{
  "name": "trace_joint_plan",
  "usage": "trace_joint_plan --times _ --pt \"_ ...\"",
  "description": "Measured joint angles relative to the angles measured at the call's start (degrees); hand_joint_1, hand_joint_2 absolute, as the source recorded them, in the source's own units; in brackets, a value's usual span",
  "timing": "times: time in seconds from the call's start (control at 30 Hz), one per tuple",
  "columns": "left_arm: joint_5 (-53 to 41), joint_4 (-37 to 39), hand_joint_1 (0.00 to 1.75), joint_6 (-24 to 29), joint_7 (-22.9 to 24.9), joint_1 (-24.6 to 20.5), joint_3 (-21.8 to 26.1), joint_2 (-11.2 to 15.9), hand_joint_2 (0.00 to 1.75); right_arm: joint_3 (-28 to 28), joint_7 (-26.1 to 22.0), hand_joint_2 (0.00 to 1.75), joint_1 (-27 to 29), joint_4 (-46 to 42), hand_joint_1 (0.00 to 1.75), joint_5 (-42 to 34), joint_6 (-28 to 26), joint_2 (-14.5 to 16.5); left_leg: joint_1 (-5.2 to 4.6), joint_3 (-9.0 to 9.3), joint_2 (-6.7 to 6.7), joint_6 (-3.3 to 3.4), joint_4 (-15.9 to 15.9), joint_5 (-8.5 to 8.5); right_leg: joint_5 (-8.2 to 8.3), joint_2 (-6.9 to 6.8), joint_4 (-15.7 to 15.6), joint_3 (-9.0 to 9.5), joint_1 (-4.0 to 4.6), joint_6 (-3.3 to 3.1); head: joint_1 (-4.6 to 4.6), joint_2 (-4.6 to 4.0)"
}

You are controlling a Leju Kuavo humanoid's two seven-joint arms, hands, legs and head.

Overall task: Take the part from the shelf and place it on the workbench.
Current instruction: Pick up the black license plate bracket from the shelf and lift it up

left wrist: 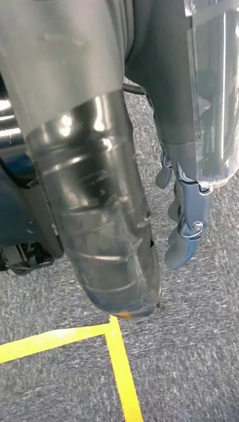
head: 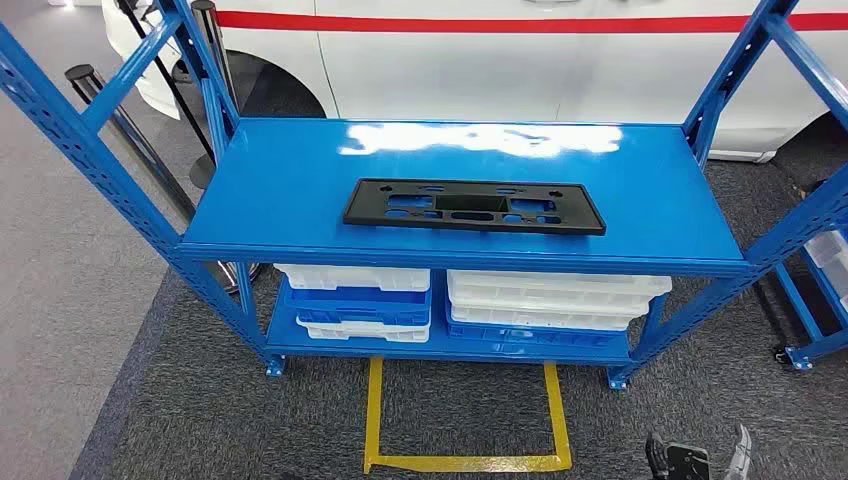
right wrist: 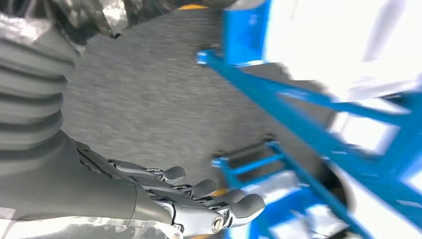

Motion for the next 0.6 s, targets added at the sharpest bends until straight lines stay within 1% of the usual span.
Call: trace_joint_plan --times 0.07,0.13,0.23,0.33,0.43,0.6 --pt "0.32 0.09 0.0 0.07 -0.08 -0.07 -0.39 -0.01 0.0 1.5 -0.33 1.75 0.4 -1.44 0.0 0.0 -0.26 -0.03 0.0 0.0 0.0 0.0 0.0 0.0 0.0 0.0 0.0 0.0 0.0 0.0 0.0 0.0" --pt "0.84 0.27 0.0 0.19 -0.22 -0.22 -1.12 -0.03 0.0 4.47 -0.92 1.75 1.08 -4.11 0.0 0.04 -0.71 -0.16 0.0 0.0 0.0 0.0 0.0 0.0 0.0 0.0 0.0 0.0 0.0 0.0 0.0 0.0" --pt "1.39 0.52 0.0 0.36 -0.36 -0.47 -2.16 -0.11 0.0 9.31 -1.54 1.75 1.69 -7.54 0.0 0.33 -1.37 -0.77 0.0 -0.01 0.0 0.0 0.0 0.0 0.0 0.0 0.0 0.01 0.0 0.0 0.0 0.0" --pt "1.69 0.84 0.0 0.51 -0.42 -0.81 -3.6 -0.24 0.0 15.42 -1.85 1.75 1.78 -11.0 0.0 1.01 -1.93 -2.12 0.0 -0.02 0.0 -0.01 0.0 0.01 0.0 -0.01 0.0 0.01 0.0 0.0 0.0 0.0" --pt "1.73 0.96 0.0 0.61 -0.42 -1.27 -4.99 -0.32 0.0 21.72 -1.79 1.75 0.55 -13.37 0.0 1.9 -2.21 -3.72 0.0 0.0 -0.01 -0.01 0.0 0.02 0.0 -0.01 0.0 0.03 0.0 0.0 0.0 0.0" --pt "1.59 0.96 0.0 0.73 0.09 -1.8 -6.6 -0.38 0.0 29.4 -0.66 1.75 -2.89 -15.07 0.0 3.03 -1.84 -5.63 0.0 -0.01 -0.01 -0.01 0.01 0.03 0.01 -0.01 0.0 0.04 0.0 0.0 -0.01 0.0"
